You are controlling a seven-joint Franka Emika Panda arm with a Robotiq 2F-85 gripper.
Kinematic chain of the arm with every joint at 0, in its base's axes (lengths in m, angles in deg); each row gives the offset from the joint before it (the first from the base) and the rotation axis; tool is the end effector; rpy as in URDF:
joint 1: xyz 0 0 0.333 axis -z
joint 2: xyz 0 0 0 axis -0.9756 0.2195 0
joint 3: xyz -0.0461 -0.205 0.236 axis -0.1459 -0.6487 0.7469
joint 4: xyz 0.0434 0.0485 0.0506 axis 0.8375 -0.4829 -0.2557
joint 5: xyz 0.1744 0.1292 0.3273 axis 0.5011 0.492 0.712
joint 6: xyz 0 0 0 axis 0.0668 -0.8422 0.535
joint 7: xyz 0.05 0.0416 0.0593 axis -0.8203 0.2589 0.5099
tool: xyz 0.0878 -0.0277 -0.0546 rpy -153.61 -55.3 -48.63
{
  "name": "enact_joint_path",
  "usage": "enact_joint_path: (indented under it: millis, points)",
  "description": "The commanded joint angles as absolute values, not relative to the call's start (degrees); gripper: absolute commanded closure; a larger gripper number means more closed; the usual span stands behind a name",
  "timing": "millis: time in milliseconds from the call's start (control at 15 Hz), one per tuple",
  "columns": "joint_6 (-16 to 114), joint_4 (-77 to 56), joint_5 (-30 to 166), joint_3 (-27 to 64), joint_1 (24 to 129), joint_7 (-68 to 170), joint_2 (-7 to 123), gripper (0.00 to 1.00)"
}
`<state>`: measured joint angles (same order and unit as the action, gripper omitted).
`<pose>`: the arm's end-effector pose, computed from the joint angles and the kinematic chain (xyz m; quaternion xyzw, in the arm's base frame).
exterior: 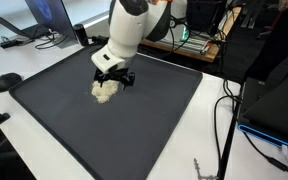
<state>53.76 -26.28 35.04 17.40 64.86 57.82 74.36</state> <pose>0.6264 0.0802 0.2004 0.9209 0.3201 -0.0081 0.2223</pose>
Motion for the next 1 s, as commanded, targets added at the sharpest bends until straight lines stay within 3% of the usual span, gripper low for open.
enact_joint_path:
  millis: [0, 533, 933]
  points:
    - [51.9, -27.6, 25.8, 16.2, 61.4, 53.6, 73.8, 0.00]
    - [41.7, -26.2, 13.7, 22.2, 61.1, 57.5, 77.0, 0.00]
    - [38.6, -22.2, 19.3, 26.1, 66.3, 67.5, 78.8, 0.00]
